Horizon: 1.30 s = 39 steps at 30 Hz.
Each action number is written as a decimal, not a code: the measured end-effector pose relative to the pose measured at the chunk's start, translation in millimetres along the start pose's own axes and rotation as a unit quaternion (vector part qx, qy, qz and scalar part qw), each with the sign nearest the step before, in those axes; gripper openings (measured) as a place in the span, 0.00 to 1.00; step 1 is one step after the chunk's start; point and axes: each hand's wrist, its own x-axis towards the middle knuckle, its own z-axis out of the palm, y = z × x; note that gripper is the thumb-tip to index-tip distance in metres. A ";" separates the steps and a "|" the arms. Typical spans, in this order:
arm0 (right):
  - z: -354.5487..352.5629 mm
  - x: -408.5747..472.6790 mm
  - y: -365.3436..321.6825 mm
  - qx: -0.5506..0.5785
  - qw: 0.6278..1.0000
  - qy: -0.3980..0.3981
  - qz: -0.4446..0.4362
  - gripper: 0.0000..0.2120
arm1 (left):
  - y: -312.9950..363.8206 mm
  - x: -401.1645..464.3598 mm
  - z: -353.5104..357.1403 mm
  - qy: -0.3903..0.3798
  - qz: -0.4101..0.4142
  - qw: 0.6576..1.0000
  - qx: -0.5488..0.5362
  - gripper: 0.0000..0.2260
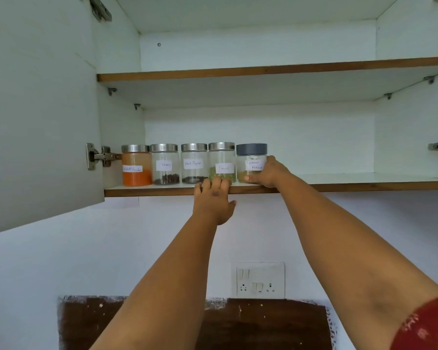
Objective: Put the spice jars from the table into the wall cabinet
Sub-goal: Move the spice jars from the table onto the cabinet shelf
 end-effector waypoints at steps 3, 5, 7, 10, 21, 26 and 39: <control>7.6 4.1 -1.8 -0.028 0.999 0.015 0.014 0.42 | -2.5 1.5 -0.1 -0.029 -0.001 1.000 0.005 0.25; 11.8 4.5 -1.8 -0.046 0.998 0.019 0.023 0.41 | -1.1 1.8 -0.3 -0.035 -0.006 0.999 0.009 0.27; 12.7 6.2 -1.3 -0.050 0.998 0.011 0.028 0.41 | -0.4 1.9 -1.9 -0.042 -0.010 0.999 0.008 0.27; 12.6 0.6 -3.2 -0.064 0.997 0.012 0.042 0.44 | -0.5 0.8 -3.9 -0.052 -0.011 0.999 0.009 0.28; 26.8 -49.5 11.1 -0.246 0.954 0.164 -0.046 0.36 | 2.8 3.4 -7.5 -0.101 -0.022 0.994 0.036 0.34; 38.8 -109.6 48.7 -0.179 0.962 0.150 -0.140 0.27 | 22.1 -28.2 -8.5 -0.071 -0.029 0.994 -0.078 0.40; 132.6 -403.7 309.2 -0.114 0.931 -0.092 0.334 0.22 | 172.4 -431.0 142.8 -0.481 -0.119 0.805 -0.325 0.36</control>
